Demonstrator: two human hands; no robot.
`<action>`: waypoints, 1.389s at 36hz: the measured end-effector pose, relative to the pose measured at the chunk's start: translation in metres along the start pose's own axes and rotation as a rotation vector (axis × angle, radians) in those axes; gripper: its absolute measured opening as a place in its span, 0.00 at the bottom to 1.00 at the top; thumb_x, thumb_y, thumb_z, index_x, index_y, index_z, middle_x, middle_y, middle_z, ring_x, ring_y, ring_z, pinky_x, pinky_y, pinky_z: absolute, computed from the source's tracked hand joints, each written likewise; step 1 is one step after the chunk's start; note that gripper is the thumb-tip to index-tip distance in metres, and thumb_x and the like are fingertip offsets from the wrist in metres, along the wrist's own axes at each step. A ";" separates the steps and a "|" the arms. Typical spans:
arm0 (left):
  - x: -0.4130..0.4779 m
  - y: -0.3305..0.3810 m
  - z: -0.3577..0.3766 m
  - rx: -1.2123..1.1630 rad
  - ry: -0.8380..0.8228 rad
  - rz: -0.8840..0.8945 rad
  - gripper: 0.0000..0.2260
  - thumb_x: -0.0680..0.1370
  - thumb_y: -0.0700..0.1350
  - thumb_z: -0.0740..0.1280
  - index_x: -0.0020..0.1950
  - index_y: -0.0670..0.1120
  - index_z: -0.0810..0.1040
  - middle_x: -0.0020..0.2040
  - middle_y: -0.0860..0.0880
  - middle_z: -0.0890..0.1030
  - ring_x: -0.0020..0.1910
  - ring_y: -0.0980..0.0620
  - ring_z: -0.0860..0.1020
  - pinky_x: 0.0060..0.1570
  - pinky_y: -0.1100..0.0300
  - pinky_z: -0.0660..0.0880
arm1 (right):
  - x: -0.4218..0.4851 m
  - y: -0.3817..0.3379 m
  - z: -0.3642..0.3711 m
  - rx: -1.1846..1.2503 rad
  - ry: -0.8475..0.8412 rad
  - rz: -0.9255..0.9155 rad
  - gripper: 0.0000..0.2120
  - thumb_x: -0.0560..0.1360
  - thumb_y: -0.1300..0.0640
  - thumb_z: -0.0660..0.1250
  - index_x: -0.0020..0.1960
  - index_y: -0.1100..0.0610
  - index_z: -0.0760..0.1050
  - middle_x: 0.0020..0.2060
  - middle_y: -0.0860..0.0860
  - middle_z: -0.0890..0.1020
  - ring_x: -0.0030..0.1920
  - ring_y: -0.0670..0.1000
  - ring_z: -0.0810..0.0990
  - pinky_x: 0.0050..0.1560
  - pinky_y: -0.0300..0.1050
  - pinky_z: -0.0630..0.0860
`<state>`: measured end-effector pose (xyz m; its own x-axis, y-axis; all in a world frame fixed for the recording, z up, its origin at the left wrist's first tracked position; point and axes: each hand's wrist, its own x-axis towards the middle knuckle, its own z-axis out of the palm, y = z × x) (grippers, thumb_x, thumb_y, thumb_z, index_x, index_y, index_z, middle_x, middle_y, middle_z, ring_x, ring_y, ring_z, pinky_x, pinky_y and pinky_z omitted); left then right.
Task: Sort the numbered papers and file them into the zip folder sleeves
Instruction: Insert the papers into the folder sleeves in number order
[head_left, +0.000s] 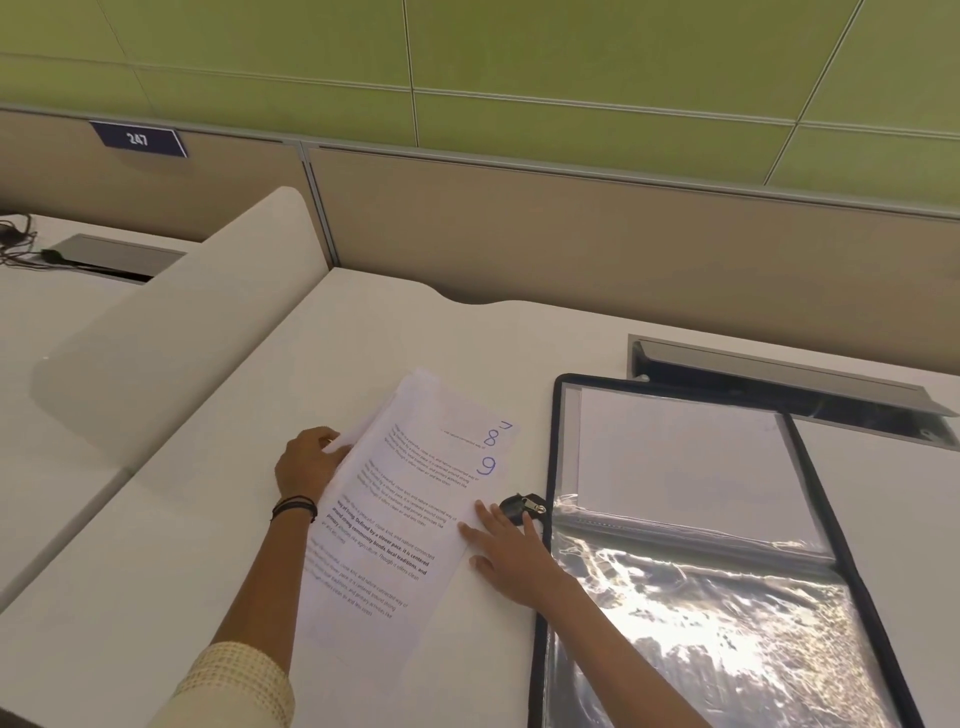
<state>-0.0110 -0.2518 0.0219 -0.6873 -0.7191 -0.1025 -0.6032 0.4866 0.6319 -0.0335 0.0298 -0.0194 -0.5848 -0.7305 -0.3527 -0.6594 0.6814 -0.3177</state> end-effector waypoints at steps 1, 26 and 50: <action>0.001 -0.001 -0.001 -0.005 0.011 0.001 0.12 0.74 0.46 0.71 0.54 0.42 0.80 0.53 0.44 0.81 0.51 0.42 0.79 0.46 0.60 0.67 | 0.000 0.000 0.000 0.003 0.001 0.000 0.24 0.82 0.52 0.51 0.77 0.50 0.50 0.77 0.53 0.44 0.76 0.53 0.43 0.72 0.59 0.40; -0.014 0.042 -0.066 0.071 0.316 0.399 0.06 0.77 0.46 0.68 0.43 0.44 0.80 0.39 0.51 0.80 0.37 0.50 0.76 0.31 0.61 0.63 | -0.002 0.003 0.003 -0.066 0.011 -0.021 0.28 0.81 0.52 0.53 0.77 0.50 0.45 0.76 0.52 0.42 0.76 0.53 0.42 0.73 0.58 0.40; -0.084 0.119 -0.108 -0.150 0.462 0.603 0.10 0.77 0.47 0.69 0.49 0.41 0.81 0.45 0.45 0.82 0.39 0.52 0.75 0.34 0.64 0.66 | -0.059 0.030 -0.031 0.462 0.225 -0.023 0.29 0.80 0.54 0.59 0.76 0.47 0.50 0.76 0.46 0.53 0.75 0.47 0.54 0.71 0.40 0.53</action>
<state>0.0181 -0.1870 0.1889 -0.6211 -0.5013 0.6025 -0.0946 0.8110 0.5773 -0.0333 0.0922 0.0188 -0.6934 -0.7028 -0.1589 -0.4254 0.5773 -0.6969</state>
